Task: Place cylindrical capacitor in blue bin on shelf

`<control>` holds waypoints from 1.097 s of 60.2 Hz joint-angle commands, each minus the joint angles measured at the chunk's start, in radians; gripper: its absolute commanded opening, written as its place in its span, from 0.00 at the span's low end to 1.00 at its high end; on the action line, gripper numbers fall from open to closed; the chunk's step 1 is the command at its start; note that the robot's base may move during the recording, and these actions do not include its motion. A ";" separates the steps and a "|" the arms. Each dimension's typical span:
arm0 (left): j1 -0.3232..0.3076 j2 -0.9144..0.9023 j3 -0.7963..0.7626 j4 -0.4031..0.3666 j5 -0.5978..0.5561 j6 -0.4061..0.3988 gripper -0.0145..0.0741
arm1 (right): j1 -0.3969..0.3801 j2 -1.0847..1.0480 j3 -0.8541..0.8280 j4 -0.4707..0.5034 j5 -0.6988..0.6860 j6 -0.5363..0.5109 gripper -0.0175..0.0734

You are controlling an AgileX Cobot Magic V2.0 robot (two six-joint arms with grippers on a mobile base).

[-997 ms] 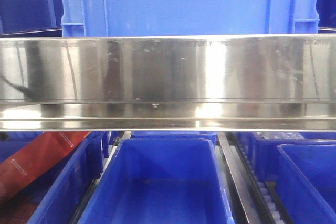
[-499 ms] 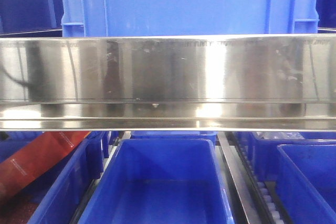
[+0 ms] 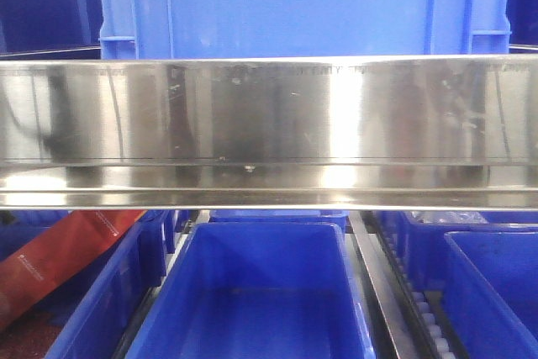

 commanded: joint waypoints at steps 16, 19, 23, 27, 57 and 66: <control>0.032 -0.472 0.467 -0.016 -0.155 -0.050 0.26 | 0.060 0.225 -0.223 -0.007 -0.012 -0.023 0.07; 0.032 -0.522 0.505 -0.016 -0.157 -0.050 0.24 | 0.102 0.287 -0.288 -0.007 -0.012 -0.054 0.07; 0.032 -0.590 0.560 -0.016 -0.157 -0.050 0.20 | 0.156 0.381 -0.381 -0.007 -0.008 -0.064 0.07; 0.032 -0.636 0.599 -0.016 -0.159 -0.050 0.14 | 0.199 0.482 -0.467 -0.007 0.013 -0.064 0.07; 0.032 -0.746 0.664 -0.016 -0.143 -0.050 0.04 | 0.333 1.285 -1.231 -0.007 0.395 -0.064 0.08; 0.032 -0.746 0.664 -0.016 -0.143 -0.050 0.04 | 0.333 1.377 -1.266 -0.001 0.415 -0.064 0.41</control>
